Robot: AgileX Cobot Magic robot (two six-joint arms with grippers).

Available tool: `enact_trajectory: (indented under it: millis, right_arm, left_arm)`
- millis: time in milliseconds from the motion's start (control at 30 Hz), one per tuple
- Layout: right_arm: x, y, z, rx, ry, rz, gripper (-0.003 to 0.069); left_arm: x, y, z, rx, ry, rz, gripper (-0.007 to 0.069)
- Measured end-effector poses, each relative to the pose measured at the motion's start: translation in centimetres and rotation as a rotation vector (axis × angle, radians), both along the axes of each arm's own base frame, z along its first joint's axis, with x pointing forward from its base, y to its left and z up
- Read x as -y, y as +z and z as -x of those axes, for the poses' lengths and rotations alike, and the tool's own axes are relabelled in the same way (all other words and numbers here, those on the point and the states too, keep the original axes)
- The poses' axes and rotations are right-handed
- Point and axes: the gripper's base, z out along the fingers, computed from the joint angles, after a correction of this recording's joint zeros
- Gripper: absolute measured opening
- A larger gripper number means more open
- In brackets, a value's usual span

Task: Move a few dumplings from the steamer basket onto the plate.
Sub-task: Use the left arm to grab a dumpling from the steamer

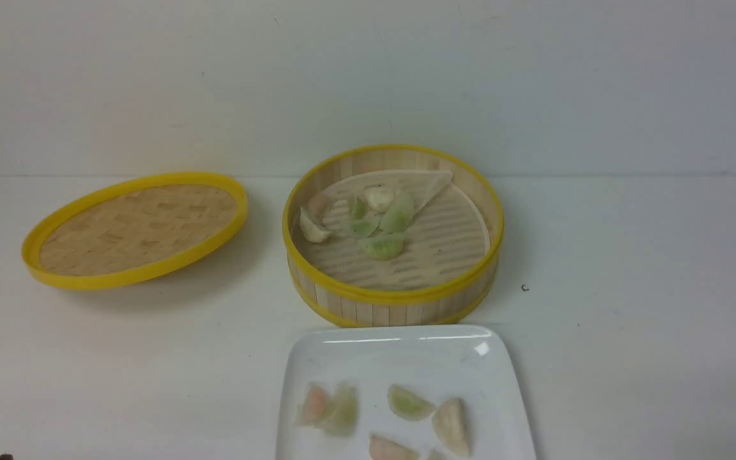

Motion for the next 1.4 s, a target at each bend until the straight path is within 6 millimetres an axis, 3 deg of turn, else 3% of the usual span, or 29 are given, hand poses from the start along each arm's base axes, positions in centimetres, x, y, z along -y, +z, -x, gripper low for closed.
enact_trajectory:
  millis: [700, 867, 1033, 1133, 1167, 1200, 1300, 1333, 1400]
  right_arm:
    - [0.0, 0.0, 0.0, 0.0, 0.0, 0.0, -0.0015]
    - [0.0, 0.0, 0.0, 0.0, 0.0, 0.0, -0.0015]
    - [0.0, 0.0, 0.0, 0.0, 0.0, -0.001, -0.0015]
    - [0.0, 0.0, 0.0, 0.0, 0.0, -0.001, -0.0015]
    - [0.0, 0.0, 0.0, 0.0, 0.0, -0.001, -0.0015]
    - [0.0, 0.0, 0.0, 0.0, 0.0, -0.001, -0.0015]
    - [0.0, 0.0, 0.0, 0.0, 0.0, -0.001, -0.0015]
    - [0.0, 0.0, 0.0, 0.0, 0.0, -0.001, -0.0015]
    - [0.0, 0.0, 0.0, 0.0, 0.0, 0.0, -0.0015]
  left_arm:
    - [0.0, 0.0, 0.0, 0.0, 0.0, -0.001, -0.0006]
    - [0.2, 0.9, -0.2, 0.098, 0.014, 0.124, -0.0006]
    - [-0.4, 4.1, -0.4, 0.441, 0.084, 0.46, -0.0006]
    - [-1.3, 6.7, 0.3, 0.683, 0.126, 0.592, -0.0006]
    - [-1.4, 6.9, 0.4, 0.691, 0.125, 0.599, -0.0006]
    - [-1.3, 8.6, 0.8, 0.732, 0.109, 0.622, -0.0006]
    - [-0.6, 13.1, 0.2, 0.62, 0.053, 0.559, -0.0006]
    - [-0.3, 13.4, -0.1, 0.562, 0.046, 0.55, -0.0006]
    - [0.5, 15.8, -2.1, 0.303, 0.022, 0.48, -0.0006]
